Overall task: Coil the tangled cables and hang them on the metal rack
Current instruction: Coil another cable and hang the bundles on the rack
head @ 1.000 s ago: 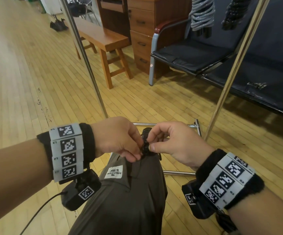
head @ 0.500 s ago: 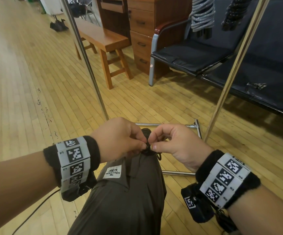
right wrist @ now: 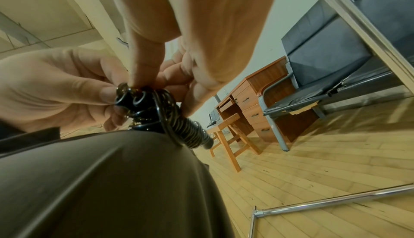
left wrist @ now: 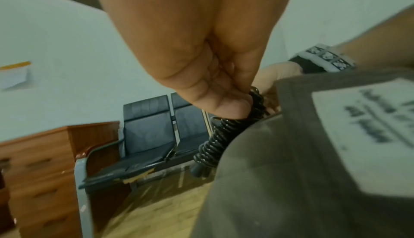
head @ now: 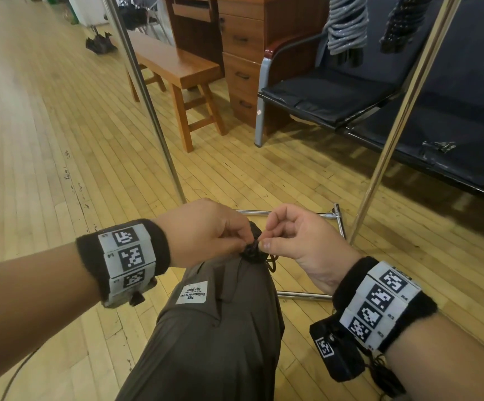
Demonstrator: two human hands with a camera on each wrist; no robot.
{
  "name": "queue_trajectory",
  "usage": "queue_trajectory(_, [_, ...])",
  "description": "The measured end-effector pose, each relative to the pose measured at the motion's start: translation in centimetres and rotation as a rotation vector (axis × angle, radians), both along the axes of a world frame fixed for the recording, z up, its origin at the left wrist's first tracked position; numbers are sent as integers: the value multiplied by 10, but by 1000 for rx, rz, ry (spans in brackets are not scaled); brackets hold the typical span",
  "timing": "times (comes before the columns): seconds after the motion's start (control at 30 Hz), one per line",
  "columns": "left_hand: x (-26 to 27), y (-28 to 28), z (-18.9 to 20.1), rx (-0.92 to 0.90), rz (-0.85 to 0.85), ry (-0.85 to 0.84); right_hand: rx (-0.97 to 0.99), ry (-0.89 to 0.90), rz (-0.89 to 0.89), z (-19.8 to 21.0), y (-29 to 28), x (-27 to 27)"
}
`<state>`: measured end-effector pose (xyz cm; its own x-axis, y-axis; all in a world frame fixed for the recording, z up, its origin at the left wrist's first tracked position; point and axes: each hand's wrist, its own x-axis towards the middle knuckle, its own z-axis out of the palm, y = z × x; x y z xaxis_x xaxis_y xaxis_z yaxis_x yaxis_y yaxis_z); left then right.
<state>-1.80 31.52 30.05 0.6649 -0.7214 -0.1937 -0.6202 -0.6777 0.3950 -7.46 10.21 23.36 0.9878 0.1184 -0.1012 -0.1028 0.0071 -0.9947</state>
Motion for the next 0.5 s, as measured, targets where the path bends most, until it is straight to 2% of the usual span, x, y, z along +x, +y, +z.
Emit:
queue_trajectory(0.2, [8,-8,2,80,-175,-172,45,22,10,-4,-1,3])
queue_trajectory(0.33, [7,-9,-2,47,-269,-291,87,37,8,-5,-4,4])
queue_trajectory(0.4, [6,-10,-5,31,-280,-345,98,35,11,-4,-4,3])
queue_trajectory(0.5, [7,-14,-10,4,-211,-322,111,19,37,0,-4,2])
